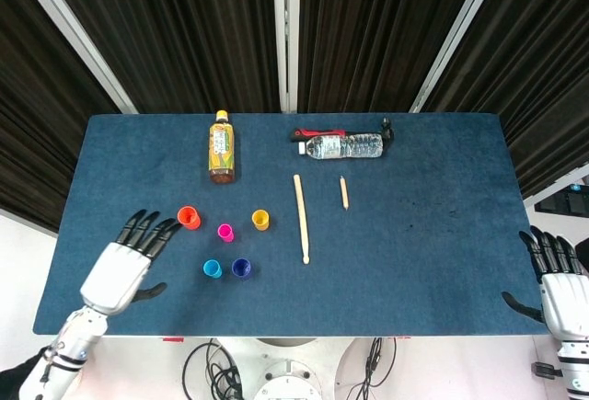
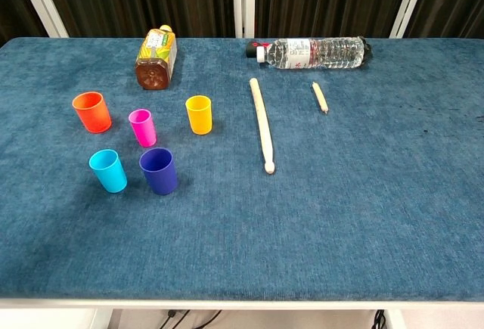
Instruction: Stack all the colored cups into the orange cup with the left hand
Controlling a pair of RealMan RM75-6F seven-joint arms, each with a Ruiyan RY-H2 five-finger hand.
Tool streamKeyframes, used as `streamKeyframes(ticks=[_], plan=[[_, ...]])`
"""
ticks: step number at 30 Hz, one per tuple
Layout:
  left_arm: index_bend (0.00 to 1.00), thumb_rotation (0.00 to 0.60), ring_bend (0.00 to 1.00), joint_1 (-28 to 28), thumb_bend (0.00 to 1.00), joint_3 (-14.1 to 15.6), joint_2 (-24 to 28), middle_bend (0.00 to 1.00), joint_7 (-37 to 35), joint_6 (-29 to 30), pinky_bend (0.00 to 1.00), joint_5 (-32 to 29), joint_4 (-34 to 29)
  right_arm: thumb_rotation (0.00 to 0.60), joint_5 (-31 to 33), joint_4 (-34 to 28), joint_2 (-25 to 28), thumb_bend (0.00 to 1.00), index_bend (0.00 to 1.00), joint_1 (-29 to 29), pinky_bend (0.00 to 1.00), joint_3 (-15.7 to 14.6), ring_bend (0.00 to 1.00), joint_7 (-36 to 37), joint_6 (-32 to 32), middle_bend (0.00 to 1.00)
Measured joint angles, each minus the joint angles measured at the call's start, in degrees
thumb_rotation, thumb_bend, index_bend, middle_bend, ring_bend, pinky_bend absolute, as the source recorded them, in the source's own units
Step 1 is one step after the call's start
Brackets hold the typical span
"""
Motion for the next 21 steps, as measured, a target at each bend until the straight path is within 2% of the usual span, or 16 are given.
streamKeyframes(ticks=[5,12,18,21], plan=[[0.1,0.6,0.03,-5.2,0.01,-1.2,-3.6,0.1,6.6,-8.6,0.0,-3.0,-3.6,0.6,0.3,1.0,0.0,0.07,0.0,-0.5,0.0,-0.1,0.0,1.2,0.4,0.0],[0.1,0.6,0.06,-11.2,0.06,-2.8,-10.7,0.13,12.4,-17.1,0.0,-13.2,-4.3,0.6,0.5,2.8,0.1,0.07,0.0,-1.3,0.0,-0.3,0.0,3.6,1.1,0.0],[0.15,0.6,0.1,-15.1,0.18,-4.0,-16.2,0.14,18.9,-19.7,0.02,-21.3,-1.5,0.6,0.6,4.4,-0.2,0.07,0.0,-1.8,0.0,-0.3,0.0,5.7,1.5,0.0],[0.16,0.6,0.15,-16.5,0.19,-4.0,-18.1,0.15,22.2,-20.2,0.02,-25.9,-0.3,0.6,0.7,5.3,-0.2,0.07,0.0,-2.1,0.0,-0.3,0.0,6.6,2.1,0.0]])
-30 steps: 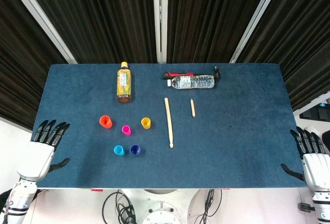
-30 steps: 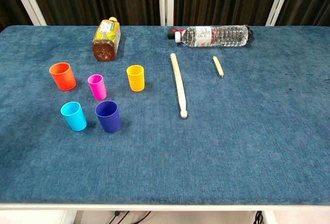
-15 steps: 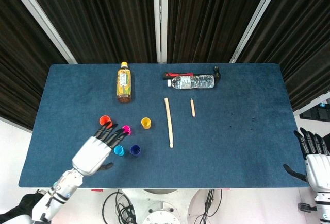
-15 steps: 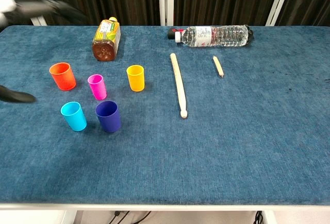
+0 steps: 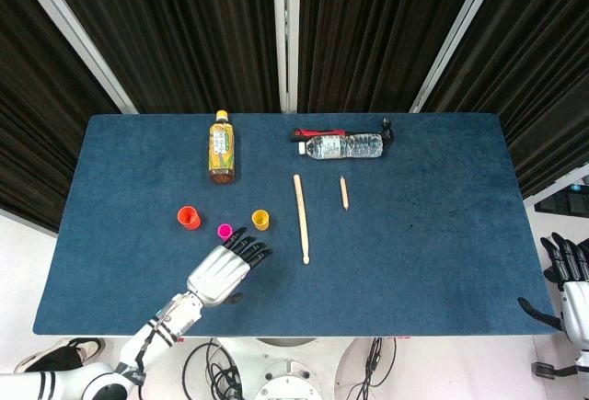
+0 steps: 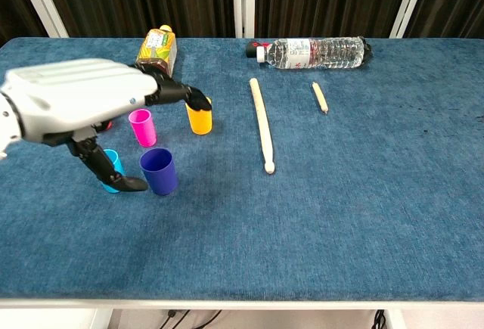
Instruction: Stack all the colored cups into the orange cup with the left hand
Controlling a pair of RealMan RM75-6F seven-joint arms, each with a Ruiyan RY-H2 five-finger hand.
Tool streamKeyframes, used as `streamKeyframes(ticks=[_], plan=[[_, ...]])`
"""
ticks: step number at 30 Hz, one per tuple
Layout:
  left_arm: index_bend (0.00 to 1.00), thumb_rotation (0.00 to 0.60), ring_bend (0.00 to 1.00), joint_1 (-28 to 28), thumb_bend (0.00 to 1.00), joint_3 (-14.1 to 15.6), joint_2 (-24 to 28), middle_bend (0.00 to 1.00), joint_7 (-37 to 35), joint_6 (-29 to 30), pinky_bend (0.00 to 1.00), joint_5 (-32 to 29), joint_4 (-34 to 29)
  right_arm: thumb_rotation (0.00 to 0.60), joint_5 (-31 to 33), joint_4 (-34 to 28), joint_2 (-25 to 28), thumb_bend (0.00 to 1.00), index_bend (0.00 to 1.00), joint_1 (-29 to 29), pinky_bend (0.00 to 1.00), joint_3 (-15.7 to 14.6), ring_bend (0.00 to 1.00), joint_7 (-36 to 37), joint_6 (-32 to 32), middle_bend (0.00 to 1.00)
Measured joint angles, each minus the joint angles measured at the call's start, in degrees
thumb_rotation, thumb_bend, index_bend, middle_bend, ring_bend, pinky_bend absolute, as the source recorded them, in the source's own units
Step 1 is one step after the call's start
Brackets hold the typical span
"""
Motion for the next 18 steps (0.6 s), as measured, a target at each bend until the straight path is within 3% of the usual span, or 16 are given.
streamKeyframes(ticks=[7,18], plan=[[0.18,0.6,0.2,-3.0,0.21,0.5,-4.6,0.19,3.1,0.7,0.02,-6.8,4.3,0.6,0.3,1.1,-0.1,0.08,0.0,-0.3,0.0,0.1,0.0,1.1,-0.1,0.0],[0.33,0.6,0.34,-4.0,0.23,2.8,-7.7,0.34,3.1,4.5,0.08,-5.5,9.8,0.6,0.3,1.6,-0.5,0.08,0.0,0.0,0.0,0.1,0.0,1.0,-1.0,0.0]])
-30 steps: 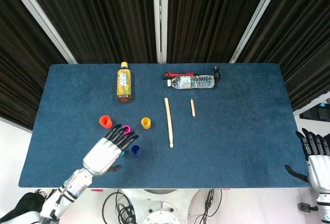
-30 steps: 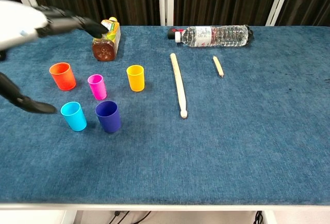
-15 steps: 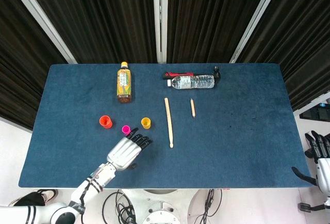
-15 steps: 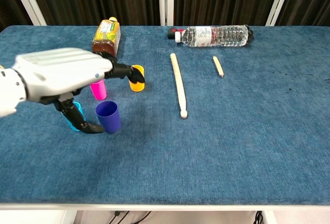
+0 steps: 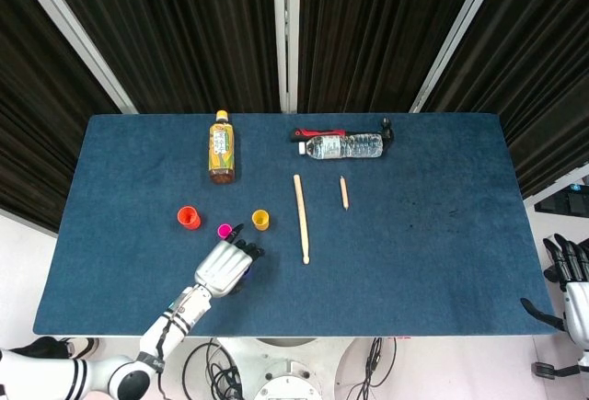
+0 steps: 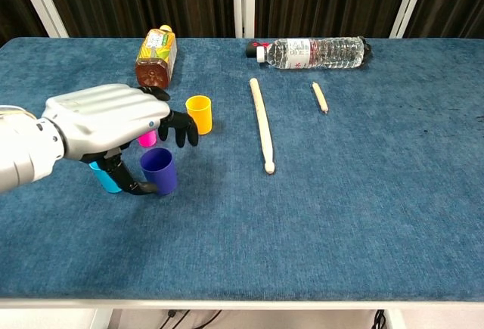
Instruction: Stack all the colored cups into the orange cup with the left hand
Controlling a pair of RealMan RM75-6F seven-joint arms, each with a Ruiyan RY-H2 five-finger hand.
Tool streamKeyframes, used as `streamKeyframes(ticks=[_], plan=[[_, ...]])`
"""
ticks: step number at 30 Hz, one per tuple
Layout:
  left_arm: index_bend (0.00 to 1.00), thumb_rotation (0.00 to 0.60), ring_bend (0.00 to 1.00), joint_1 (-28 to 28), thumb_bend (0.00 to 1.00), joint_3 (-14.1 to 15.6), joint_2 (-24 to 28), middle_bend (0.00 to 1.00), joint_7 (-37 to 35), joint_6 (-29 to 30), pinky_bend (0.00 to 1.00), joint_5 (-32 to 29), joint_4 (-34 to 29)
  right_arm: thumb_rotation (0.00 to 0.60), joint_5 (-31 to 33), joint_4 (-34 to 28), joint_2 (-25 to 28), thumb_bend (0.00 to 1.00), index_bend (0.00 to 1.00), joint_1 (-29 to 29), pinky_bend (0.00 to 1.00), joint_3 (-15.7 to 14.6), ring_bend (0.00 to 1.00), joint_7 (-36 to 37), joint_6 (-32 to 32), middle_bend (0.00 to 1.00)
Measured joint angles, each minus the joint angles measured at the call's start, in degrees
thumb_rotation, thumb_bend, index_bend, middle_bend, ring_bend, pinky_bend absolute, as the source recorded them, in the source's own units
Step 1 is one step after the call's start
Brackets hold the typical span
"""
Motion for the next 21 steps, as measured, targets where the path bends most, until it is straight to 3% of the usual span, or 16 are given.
streamKeyframes(ticks=[21], plan=[[0.38,0.6,0.46,-1.8,0.29,1.5,-0.7,0.38,-1.8,0.3,0.1,-1.2,2.8,0.6,0.5,0.1,-0.2,0.09,0.0,0.1,0.0,0.0,0.0,-0.5,-1.1,0.0]])
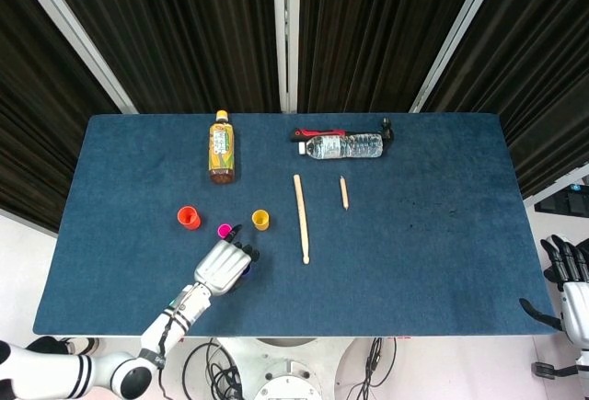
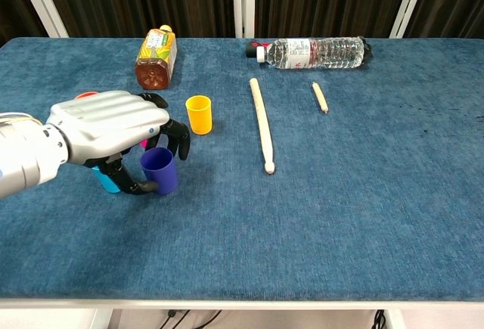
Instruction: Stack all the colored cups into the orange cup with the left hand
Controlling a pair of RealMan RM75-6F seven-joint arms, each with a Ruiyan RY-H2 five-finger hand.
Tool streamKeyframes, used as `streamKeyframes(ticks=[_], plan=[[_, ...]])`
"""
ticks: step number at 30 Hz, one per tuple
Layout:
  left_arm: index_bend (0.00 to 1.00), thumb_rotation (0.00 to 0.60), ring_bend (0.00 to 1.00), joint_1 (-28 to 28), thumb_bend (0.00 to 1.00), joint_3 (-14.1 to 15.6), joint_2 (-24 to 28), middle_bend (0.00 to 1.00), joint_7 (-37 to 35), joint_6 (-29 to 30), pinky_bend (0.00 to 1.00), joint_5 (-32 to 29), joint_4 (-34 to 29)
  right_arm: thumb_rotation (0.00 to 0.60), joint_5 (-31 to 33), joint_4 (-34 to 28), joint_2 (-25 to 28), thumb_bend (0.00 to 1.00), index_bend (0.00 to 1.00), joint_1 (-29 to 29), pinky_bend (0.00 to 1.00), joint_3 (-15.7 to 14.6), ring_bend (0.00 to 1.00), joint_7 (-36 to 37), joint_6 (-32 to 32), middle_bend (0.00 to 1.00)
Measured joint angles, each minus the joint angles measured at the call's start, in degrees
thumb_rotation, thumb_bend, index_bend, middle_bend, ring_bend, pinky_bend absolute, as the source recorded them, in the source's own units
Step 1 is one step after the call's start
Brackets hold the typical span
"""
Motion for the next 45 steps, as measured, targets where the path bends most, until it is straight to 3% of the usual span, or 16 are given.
streamKeyframes(ticks=[6,16,27,34,45], plan=[[0.39,0.6,0.52,-0.5,0.31,0.1,0.3,0.41,-0.5,-0.1,0.12,-0.1,-0.2,0.6,-0.1,-0.2,0.1,0.09,0.0,-0.1,0.0,0.1,0.0,0.0,0.3,0.0],[0.4,0.6,0.52,-0.9,0.31,-0.6,2.7,0.41,-0.9,1.3,0.12,0.9,-4.6,0.6,-0.2,-0.7,0.4,0.1,0.0,-0.2,0.0,0.2,0.0,-0.3,0.6,0.0],[0.4,0.6,0.52,-0.1,0.31,-4.3,15.4,0.41,1.7,8.4,0.12,0.8,-13.5,0.6,-0.7,-0.9,0.5,0.1,0.0,0.0,0.0,0.3,0.0,-0.2,0.7,0.0],[0.39,0.6,0.52,0.9,0.31,-5.5,17.2,0.42,-3.4,8.3,0.13,-2.7,-8.2,0.6,-1.7,-1.2,0.5,0.1,0.0,0.2,0.0,0.0,0.0,-0.2,1.1,0.0],[0.39,0.6,0.52,0.1,0.31,-6.2,13.6,0.42,-12.7,2.4,0.13,-5.9,4.5,0.6,-4.0,-4.9,1.7,0.1,0.0,0.4,0.0,-0.2,0.0,-3.8,2.8,0.0]])
